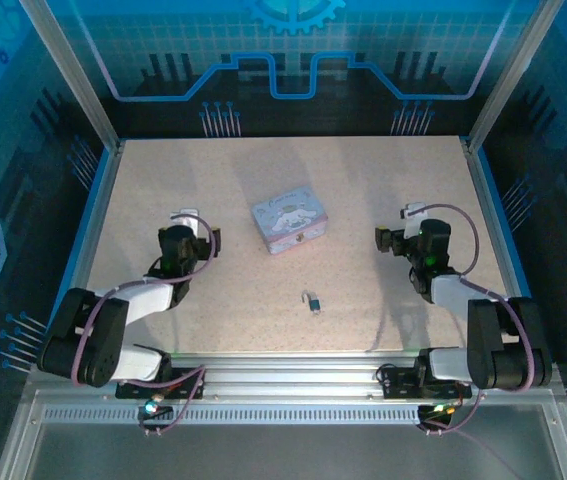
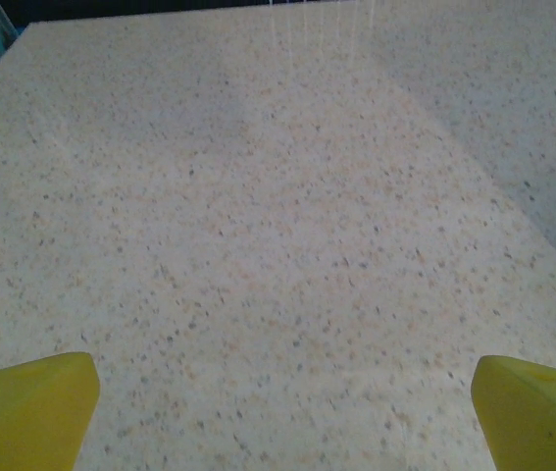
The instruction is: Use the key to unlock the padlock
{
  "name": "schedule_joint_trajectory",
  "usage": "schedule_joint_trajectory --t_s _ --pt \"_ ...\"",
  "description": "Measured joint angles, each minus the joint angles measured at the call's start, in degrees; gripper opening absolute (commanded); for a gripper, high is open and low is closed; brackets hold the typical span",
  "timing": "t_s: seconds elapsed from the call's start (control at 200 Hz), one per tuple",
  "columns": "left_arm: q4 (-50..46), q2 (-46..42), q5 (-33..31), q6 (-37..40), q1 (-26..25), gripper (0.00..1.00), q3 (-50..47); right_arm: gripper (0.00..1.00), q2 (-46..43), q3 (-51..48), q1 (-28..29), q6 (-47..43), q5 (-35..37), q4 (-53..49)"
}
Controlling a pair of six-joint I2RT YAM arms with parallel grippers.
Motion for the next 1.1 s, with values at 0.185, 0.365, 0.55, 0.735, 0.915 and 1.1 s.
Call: schedule_joint_trajectory --t_s 0.185,0.365,0.55,0.735,0.915,1.1 --pt "9.84 6.03 4.85 0.83 4.44 0.99 -0.24 1.00 8.33 -2.14 0.04 0.61 -2.40 11.02" --pt "16.06 9.77 7.65 0.28 7.50 0.99 -2.69 1.00 9.79 -0.96 0.50 0.59 -2.12 10.49" --pt "16.11 9.84 11.50 -0.28 8.81 0.99 -1.84 1.00 9.79 -0.04 1.25 0.52 -1.03 10.51" --pt "16.22 9.84 12.83 -1.09 9.09 0.99 -1.81 1.00 9.79 -0.04 1.70 0.35 -0.52 10.49" --pt "16.22 9.84 12.85 -1.18 9.09 0.99 -1.81 1.00 9.79 -0.04 1.70 0.35 0.02 10.49" --pt "16.22 9.84 12.85 -1.18 9.09 0.99 -1.81 1.00 9.79 -0.04 1.70 0.35 0.31 10.49"
